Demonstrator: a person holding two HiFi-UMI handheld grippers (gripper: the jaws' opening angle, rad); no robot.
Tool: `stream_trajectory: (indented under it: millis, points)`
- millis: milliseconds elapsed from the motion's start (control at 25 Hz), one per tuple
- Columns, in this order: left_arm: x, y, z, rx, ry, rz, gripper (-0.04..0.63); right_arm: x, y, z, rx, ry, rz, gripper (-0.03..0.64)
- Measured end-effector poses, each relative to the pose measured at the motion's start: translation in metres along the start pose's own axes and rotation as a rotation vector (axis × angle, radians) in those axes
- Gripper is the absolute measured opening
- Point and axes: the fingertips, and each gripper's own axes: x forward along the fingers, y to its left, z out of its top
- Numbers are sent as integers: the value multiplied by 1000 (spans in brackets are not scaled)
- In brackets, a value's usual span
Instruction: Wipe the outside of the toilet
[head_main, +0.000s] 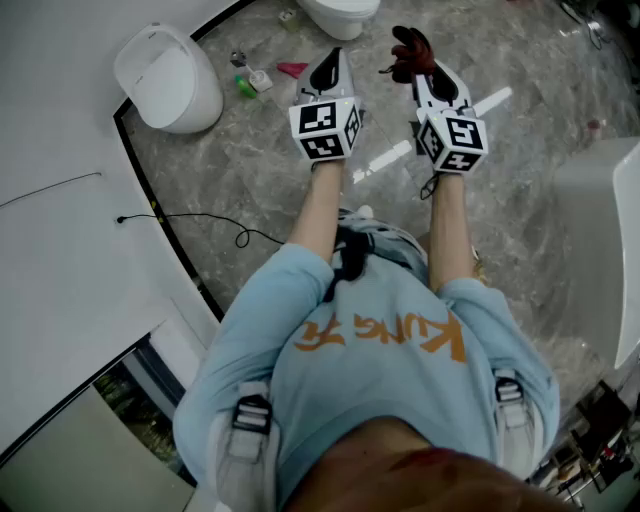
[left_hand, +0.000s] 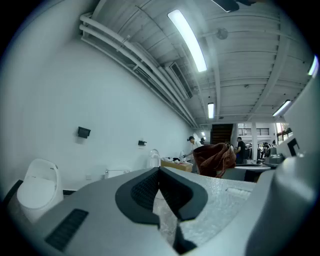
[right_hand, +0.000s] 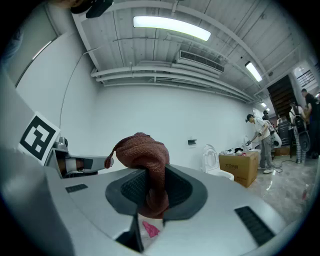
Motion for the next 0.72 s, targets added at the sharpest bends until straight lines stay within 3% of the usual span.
stream_trajectory:
  millis: [200,400,720]
  points:
    - [-7,0,-3,-20,22,-13,-5,-3,4,-1,26,9,-17,72]
    - [-7,6,-2,78,55,2,-5,10,-6,6,26,24,-26,74]
    - [-4,54,-4,27,53,60,-5,41,9,-1,46,20,-6,75]
